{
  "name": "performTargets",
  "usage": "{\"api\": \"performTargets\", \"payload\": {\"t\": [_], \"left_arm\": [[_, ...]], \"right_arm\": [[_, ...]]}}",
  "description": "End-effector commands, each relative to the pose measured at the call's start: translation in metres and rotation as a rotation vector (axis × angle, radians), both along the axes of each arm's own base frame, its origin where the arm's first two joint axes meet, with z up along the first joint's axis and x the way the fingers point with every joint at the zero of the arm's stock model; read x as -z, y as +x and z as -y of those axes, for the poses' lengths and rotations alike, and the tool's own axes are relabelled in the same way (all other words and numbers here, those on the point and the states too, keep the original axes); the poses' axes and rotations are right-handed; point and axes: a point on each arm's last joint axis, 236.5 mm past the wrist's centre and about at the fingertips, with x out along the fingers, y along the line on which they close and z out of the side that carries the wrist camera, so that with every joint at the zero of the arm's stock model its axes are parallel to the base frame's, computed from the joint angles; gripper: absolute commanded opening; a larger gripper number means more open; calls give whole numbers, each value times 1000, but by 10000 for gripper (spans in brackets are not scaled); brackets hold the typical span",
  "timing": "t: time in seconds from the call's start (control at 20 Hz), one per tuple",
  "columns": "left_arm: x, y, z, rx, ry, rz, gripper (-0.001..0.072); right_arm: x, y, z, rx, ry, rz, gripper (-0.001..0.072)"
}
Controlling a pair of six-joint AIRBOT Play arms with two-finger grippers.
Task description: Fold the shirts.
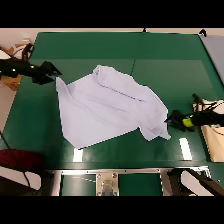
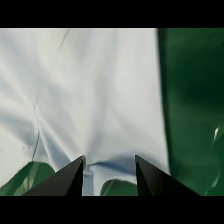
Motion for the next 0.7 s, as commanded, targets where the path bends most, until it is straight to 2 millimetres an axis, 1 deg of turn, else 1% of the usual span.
{"api": "performTargets", "payload": {"t": [0.0, 0.05, 0.1, 0.15, 0.25, 0.35, 0.4, 0.5, 0.65], "left_arm": [[-17, -64, -20, 32, -53, -215, 668], [-14, -81, -25, 23, -10, -243, 667], [-10, -99, -29, 11, 41, -258, 668], [-5, -116, -28, 3, 69, -265, 668], [7, -157, -17, -19, 85, -284, 668], [21, -201, 2, -33, 63, -319, 668], [28, -223, 13, -42, 41, -343, 668], [41, -254, 34, -65, -15, -370, 668], [59, -277, 55, -121, -89, -389, 668]], "right_arm": [[-34, 38, 56, 25, -85, 133, 380], [-31, 55, 55, -4, -58, 158, 381], [-23, 66, 51, -36, -22, 155, 381], [-9, 78, 51, -57, 14, 135, 381], [19, 100, 55, -80, 69, 99, 381], [42, 118, 59, -75, 119, 63, 380], [50, 123, 55, -92, 156, 47, 380], [60, 125, 36, -164, 249, 9, 379], [76, 123, 16, -213, 278, -38, 374]]}}
